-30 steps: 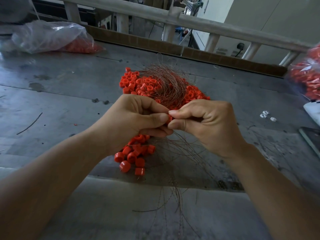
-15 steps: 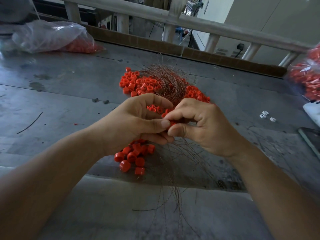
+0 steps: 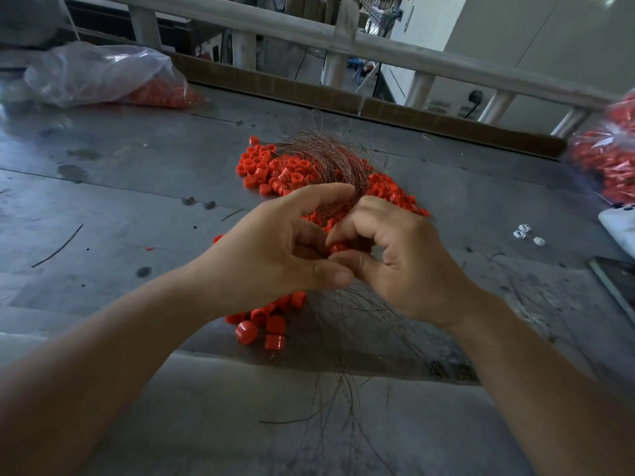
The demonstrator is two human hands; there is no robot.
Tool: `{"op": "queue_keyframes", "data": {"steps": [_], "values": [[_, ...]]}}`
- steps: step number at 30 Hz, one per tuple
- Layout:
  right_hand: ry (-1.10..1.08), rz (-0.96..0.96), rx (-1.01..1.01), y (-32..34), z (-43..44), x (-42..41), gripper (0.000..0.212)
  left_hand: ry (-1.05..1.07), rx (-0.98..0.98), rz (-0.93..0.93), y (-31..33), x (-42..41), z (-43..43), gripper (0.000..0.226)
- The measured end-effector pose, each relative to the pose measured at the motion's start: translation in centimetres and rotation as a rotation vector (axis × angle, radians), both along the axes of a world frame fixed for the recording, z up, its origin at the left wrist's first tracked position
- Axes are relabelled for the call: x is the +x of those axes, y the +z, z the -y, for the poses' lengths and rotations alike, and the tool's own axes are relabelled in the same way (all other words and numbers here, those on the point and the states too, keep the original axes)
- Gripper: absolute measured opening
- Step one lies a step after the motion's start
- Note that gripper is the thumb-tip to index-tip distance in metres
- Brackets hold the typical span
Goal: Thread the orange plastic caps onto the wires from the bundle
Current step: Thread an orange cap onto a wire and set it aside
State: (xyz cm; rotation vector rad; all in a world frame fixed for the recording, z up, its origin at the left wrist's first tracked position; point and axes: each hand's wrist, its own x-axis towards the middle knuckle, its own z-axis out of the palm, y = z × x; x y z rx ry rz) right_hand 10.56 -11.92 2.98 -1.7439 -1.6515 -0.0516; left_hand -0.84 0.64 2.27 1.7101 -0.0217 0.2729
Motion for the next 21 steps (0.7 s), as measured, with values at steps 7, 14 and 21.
{"op": "queue_keyframes", "data": {"steps": [7, 14, 21], "values": [[-0.009, 0.077, 0.032, -0.1, 0.1, -0.2, 0.008, -0.003, -0.006, 0.016, 0.0, -0.1, 0.2, 0.073], [0.0, 0.014, 0.018, -0.2, 0.0, -0.3, 0.009, -0.005, 0.003, 0.024, 0.3, -0.3, 0.0, 0.073], [0.073, -0.185, 0.088, 0.4, 0.1, 0.1, 0.015, -0.088, -0.247, 0.009, 0.6, -0.3, -0.8, 0.05]]}}
